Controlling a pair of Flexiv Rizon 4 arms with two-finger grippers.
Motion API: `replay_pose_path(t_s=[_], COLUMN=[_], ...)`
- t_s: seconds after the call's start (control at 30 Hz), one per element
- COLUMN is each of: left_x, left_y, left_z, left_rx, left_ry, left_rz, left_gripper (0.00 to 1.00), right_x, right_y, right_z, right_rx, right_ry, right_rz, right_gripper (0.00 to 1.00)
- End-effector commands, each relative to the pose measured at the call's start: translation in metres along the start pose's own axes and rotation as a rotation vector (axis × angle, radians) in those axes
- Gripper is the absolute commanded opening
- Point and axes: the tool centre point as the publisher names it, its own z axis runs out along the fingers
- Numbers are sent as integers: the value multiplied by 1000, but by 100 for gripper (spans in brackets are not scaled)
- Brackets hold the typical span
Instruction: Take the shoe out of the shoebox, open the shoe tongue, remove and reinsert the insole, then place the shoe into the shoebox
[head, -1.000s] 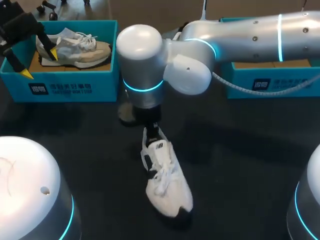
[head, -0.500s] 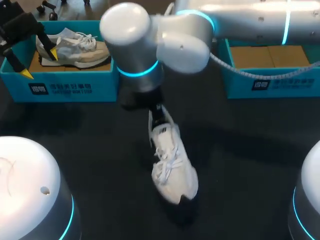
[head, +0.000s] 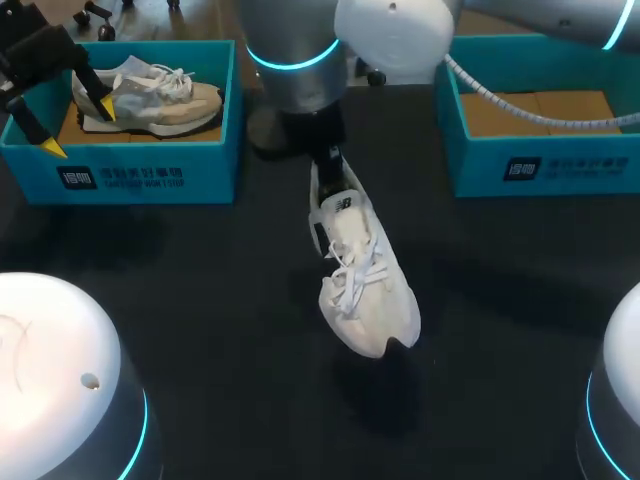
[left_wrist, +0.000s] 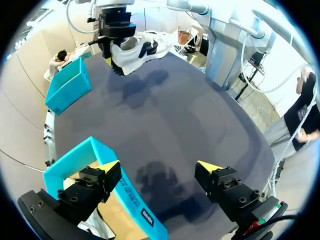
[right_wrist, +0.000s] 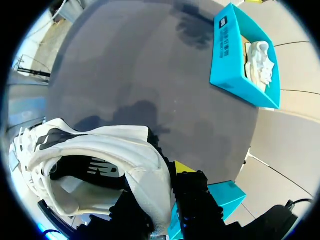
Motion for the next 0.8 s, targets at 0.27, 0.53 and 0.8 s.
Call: replay_pose_path(t_s=[0.27, 0.53, 0.8], left_x=[0, 0, 0], left_y=[0, 0, 0], left_z=[0, 0, 0], left_rx=[-2, -2, -2], left_ry=[1, 1, 1], left_rz=[1, 1, 1], left_gripper=[100, 100, 100], right_x=[-11, -57, -94], right_y=[-6, -62, -105], right_z=[-5, -26, -37], right_rx=[8, 47, 68], right_ry=[-26, -85, -101], right_rz=[-2, -34, -76], right_gripper=[0, 0, 0])
